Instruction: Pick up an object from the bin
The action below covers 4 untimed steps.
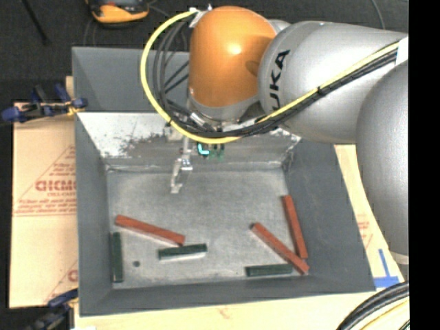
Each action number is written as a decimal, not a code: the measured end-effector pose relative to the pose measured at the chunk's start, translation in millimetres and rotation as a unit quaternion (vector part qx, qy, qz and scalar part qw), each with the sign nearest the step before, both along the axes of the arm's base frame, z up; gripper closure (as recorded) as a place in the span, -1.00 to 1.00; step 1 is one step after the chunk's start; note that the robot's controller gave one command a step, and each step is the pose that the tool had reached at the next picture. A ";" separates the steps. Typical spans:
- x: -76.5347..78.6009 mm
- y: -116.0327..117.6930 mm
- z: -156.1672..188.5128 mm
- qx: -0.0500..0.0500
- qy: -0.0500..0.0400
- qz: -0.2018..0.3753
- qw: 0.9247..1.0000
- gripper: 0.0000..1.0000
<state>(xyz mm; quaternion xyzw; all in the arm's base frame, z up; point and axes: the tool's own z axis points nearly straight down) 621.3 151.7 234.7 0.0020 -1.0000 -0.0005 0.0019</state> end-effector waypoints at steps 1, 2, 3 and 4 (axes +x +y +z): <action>1.6 -0.7 4.7 0.000 -0.004 -0.001 1.000 -1.00; -29.9 -2.2 -30.4 0.000 -0.006 0.045 0.999 -1.00; -82.4 11.1 -95.7 0.000 -0.004 0.053 0.999 -1.00; -77.2 28.2 -156.4 0.001 0.001 -0.023 1.000 1.00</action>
Offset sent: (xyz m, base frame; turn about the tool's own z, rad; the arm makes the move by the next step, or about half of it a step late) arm -0.0871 -0.0026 -0.0945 -0.2526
